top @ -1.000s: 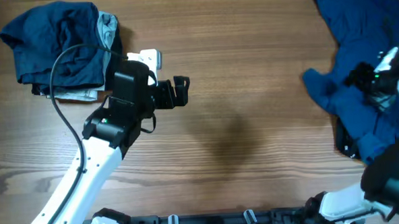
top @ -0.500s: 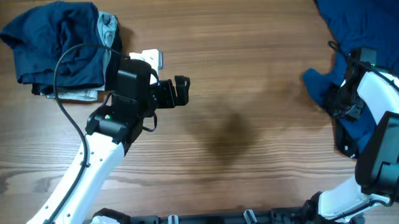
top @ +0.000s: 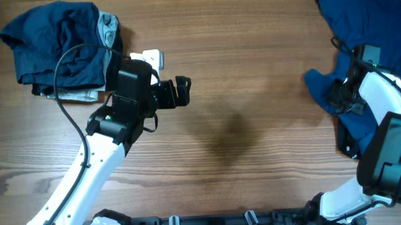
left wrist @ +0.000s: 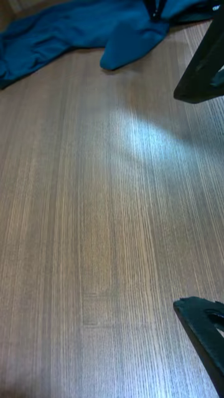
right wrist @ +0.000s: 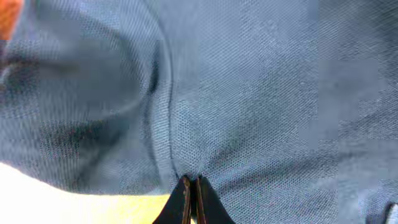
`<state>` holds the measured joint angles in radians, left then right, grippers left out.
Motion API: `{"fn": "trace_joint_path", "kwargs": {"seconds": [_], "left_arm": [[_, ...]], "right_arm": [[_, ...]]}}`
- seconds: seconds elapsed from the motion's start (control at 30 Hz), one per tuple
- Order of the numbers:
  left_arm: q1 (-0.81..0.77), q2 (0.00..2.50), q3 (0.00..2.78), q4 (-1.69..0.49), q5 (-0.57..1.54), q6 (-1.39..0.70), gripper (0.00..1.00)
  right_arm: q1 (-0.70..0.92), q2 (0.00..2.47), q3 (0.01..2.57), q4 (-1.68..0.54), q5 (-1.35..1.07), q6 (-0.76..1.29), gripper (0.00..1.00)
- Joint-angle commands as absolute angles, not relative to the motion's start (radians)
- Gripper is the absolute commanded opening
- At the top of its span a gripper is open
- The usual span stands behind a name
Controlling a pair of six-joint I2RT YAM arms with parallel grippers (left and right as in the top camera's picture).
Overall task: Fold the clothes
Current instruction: 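Lift the teal shirt with the right gripper and drag it leftward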
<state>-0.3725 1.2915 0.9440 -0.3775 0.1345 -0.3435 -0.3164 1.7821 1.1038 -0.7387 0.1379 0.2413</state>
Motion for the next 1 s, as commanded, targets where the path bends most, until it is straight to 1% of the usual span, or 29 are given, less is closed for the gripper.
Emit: {"fn": "trace_joint_path", "kwargs": {"seconds": [0.0, 0.1, 0.23, 0.33, 0.4, 0.43, 0.47, 0.5, 0.57, 0.63, 0.73, 0.77, 0.83, 0.97], "left_arm": [[-0.376, 1.296, 0.966, -0.373, 0.121, -0.352, 0.99], [-0.376, 1.296, 0.966, -0.373, 0.121, -0.352, 1.0], [-0.376, 1.296, 0.966, -0.374, 0.121, -0.352, 0.99], [-0.376, 1.296, 0.966, -0.374, 0.121, -0.352, 1.0], [-0.376, 1.296, 0.966, -0.374, 0.121, -0.352, 0.99], [-0.376, 1.296, 0.966, -0.374, 0.121, -0.352, 0.99], [-0.376, 1.296, 0.966, -0.374, 0.121, -0.352, 1.0], [-0.376, 1.296, 0.966, -0.374, 0.121, -0.352, 1.0], [-0.376, 1.296, 0.966, -0.374, 0.121, -0.352, 1.0], [-0.376, 1.296, 0.966, -0.374, 0.121, -0.352, 1.0], [-0.375, 1.296, 0.966, -0.374, 0.121, -0.353, 1.0], [-0.375, 1.296, 0.966, -0.374, 0.121, -0.353, 1.0], [-0.374, 1.296, 0.966, -0.375, 0.12, -0.353, 1.0], [-0.374, 1.309, 0.966, -0.377, 0.089, -0.353, 1.0]], "right_arm": [[-0.263, 1.743, 1.214, -0.805, -0.012, 0.123, 0.04], [-0.157, 1.657, 1.408, -0.871, -0.149, 0.078, 0.04], [0.015, 1.632, 1.608, -0.905, -0.139, 0.112, 0.04], [0.147, 1.632, 1.657, -0.847, -0.134, 0.165, 0.04], [0.218, 1.633, 1.657, -0.83, -0.031, 0.216, 0.05], [0.233, 1.633, 1.657, -0.85, 0.063, 0.239, 0.04], [0.229, 1.633, 1.657, -0.876, 0.109, 0.239, 0.05], [0.212, 1.633, 1.656, -0.913, 0.139, 0.239, 0.22], [0.174, 1.634, 1.651, -0.96, 0.144, 0.228, 0.5], [0.115, 1.653, 1.625, -1.032, 0.143, 0.21, 0.68], [0.059, 1.732, 1.596, -1.133, 0.143, 0.208, 0.79], [0.046, 1.757, 1.584, -1.147, 0.143, 0.209, 0.81], [0.022, 1.794, 1.547, -1.153, 0.146, 0.209, 0.82], [-0.028, 1.837, 1.467, -1.103, 0.253, 0.253, 0.81]]}}
